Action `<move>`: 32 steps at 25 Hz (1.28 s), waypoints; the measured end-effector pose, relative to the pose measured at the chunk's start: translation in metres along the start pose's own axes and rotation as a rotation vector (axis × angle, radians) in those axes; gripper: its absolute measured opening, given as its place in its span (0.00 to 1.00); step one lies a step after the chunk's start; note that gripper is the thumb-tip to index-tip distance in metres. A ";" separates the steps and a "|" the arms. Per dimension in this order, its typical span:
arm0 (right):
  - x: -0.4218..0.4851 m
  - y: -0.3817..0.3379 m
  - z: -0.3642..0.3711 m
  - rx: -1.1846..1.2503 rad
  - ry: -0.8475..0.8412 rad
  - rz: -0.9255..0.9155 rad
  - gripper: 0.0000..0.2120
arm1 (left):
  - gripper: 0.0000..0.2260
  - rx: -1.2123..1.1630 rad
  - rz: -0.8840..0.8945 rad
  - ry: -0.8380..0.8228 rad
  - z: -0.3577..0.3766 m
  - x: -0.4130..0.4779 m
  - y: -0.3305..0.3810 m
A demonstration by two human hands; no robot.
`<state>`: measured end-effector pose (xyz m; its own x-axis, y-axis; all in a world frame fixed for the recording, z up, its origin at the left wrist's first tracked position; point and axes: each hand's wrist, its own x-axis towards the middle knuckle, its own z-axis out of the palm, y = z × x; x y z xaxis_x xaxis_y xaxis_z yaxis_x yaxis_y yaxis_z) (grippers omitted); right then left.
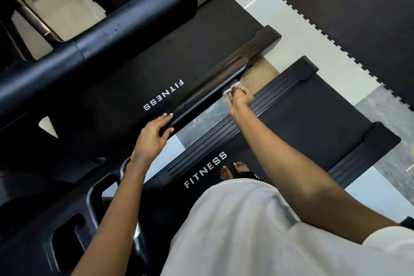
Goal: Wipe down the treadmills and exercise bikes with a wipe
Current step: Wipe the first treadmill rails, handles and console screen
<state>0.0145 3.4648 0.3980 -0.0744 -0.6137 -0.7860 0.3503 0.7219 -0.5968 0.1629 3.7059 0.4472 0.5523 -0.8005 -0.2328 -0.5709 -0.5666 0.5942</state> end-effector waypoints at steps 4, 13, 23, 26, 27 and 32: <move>-0.019 0.020 0.006 -0.075 -0.049 0.042 0.12 | 0.21 -0.020 0.009 0.024 0.000 -0.003 -0.010; -0.003 0.025 0.006 -0.179 -0.049 0.068 0.07 | 0.20 -0.060 0.003 0.071 0.007 -0.009 -0.019; 0.008 0.021 0.004 -0.141 -0.088 0.083 0.04 | 0.20 0.001 -0.007 0.098 0.003 -0.017 -0.021; -0.002 0.019 -0.006 -0.117 -0.120 -0.147 0.06 | 0.20 0.015 -0.027 0.107 0.001 -0.022 -0.028; -0.004 0.018 -0.008 -0.128 -0.135 -0.227 0.07 | 0.20 0.015 -0.031 0.118 0.002 -0.025 -0.030; -0.026 0.030 -0.014 -0.452 -0.155 -0.676 0.03 | 0.20 0.001 -0.057 0.155 0.003 -0.033 -0.033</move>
<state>0.0136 3.5073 0.3984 0.0068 -0.9749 -0.2224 -0.1352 0.2195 -0.9662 0.1621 3.7501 0.4333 0.6710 -0.7273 -0.1443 -0.5365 -0.6105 0.5825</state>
